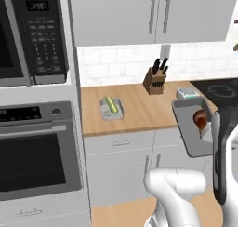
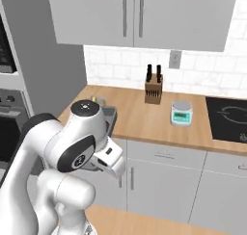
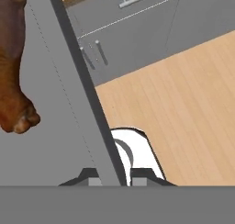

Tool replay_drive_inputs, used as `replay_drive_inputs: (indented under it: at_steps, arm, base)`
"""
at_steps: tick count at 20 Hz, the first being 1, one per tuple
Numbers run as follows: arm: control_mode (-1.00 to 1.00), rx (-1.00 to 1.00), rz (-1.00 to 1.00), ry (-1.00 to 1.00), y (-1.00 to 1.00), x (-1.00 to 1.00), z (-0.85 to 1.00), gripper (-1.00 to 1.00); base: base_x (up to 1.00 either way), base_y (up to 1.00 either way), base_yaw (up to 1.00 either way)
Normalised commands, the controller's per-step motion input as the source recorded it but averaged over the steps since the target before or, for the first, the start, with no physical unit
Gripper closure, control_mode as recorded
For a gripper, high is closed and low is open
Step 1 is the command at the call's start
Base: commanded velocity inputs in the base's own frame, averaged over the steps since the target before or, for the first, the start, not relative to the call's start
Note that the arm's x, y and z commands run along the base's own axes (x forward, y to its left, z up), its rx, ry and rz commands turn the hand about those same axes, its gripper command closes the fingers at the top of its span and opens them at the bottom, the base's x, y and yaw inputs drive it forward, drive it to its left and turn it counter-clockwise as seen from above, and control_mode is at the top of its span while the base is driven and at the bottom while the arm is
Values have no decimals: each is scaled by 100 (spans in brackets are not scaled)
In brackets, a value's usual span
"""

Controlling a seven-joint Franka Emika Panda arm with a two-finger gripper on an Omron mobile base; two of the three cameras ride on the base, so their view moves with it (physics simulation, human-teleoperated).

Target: Take the meat container that has the chicken drumstick and place it on the second highest rack of the freezer. Then take the vegetable container that has the corn and garlic and place it on the highest rack of the freezer.

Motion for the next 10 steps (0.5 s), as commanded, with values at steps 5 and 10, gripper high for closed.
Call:
replay_drive_inputs:
  at_steps: [5, 10]
  arm:
    - [100, 0, 0, 0, 0, 0, 0, 100]
    - [100, 0, 0, 0, 0, 0, 0, 100]
  base:
    - [-96, 14, 40]
    - [-47, 58, 49]
